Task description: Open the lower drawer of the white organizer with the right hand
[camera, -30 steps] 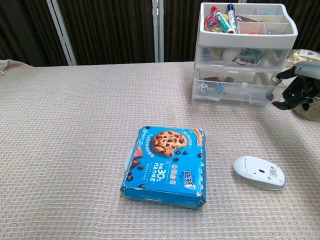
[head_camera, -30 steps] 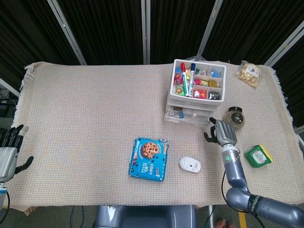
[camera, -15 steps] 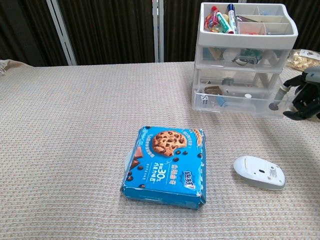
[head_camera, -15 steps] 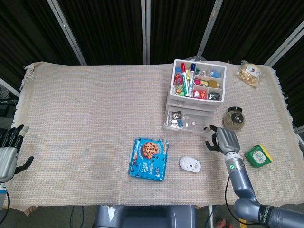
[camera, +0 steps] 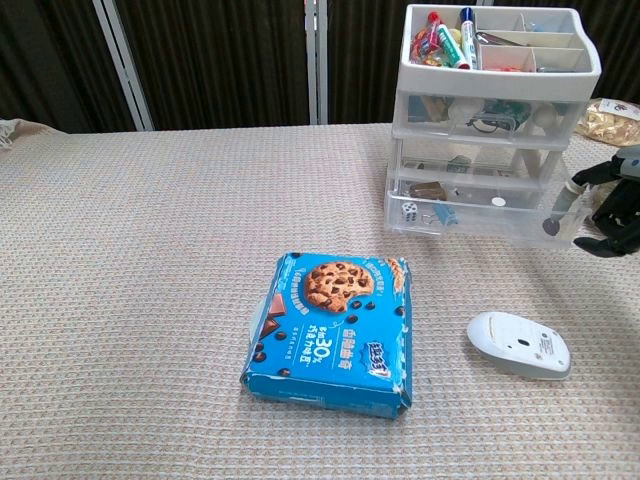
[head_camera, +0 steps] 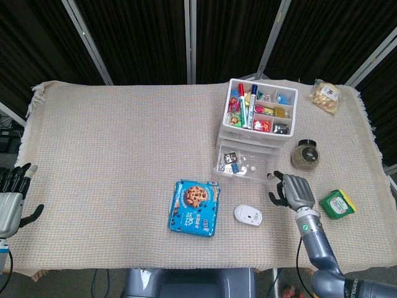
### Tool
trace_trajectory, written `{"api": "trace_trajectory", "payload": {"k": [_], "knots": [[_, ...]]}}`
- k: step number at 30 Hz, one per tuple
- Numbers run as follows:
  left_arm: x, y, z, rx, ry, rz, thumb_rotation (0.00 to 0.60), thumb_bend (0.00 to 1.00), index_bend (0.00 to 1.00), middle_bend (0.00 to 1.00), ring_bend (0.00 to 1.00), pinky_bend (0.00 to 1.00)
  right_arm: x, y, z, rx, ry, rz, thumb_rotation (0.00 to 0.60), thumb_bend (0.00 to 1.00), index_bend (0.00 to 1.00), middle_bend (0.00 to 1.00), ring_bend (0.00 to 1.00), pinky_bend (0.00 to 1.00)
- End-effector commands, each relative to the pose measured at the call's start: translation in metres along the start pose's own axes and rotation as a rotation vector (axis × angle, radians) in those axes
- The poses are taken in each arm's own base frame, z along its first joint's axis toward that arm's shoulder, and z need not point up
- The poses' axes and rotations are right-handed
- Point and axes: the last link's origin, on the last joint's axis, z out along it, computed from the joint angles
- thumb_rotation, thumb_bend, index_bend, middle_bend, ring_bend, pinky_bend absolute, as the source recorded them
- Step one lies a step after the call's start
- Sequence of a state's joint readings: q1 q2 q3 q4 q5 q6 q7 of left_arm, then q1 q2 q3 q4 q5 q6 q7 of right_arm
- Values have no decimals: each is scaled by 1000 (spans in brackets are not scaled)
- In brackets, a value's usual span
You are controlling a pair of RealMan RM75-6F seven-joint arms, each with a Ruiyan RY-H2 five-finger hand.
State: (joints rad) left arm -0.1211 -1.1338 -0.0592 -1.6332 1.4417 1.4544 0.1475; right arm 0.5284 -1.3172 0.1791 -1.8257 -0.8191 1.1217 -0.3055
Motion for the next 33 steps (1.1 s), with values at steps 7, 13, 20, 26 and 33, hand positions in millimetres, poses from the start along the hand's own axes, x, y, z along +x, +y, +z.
{"api": "trace_trajectory", "payload": {"k": [7, 13, 20, 26, 33], "knots": [[0, 0, 0, 0, 0, 0, 600, 315, 27, 0, 0, 0, 7, -7, 0, 28, 26, 28, 600, 321, 290, 835, 880, 654], [0, 0, 0, 0, 0, 0, 600, 315, 27, 0, 0, 0, 16, -14, 1, 44, 45, 44, 600, 247, 274, 826, 873, 653], [0, 0, 0, 0, 0, -1, 600, 315, 28, 0, 0, 0, 39, -39, 7, 125, 113, -10, 600, 91, 335, 830, 873, 652], [0, 0, 0, -1, 0, -2, 600, 315, 28, 0, 0, 0, 47, -54, 15, 160, 134, -63, 600, 33, 423, 919, 938, 655], [0, -1, 0, -3, -1, -7, 600, 315, 32, 0, 0, 0, 42, -67, 36, 220, 150, -274, 600, 0, 530, 1000, 1000, 658]]}}
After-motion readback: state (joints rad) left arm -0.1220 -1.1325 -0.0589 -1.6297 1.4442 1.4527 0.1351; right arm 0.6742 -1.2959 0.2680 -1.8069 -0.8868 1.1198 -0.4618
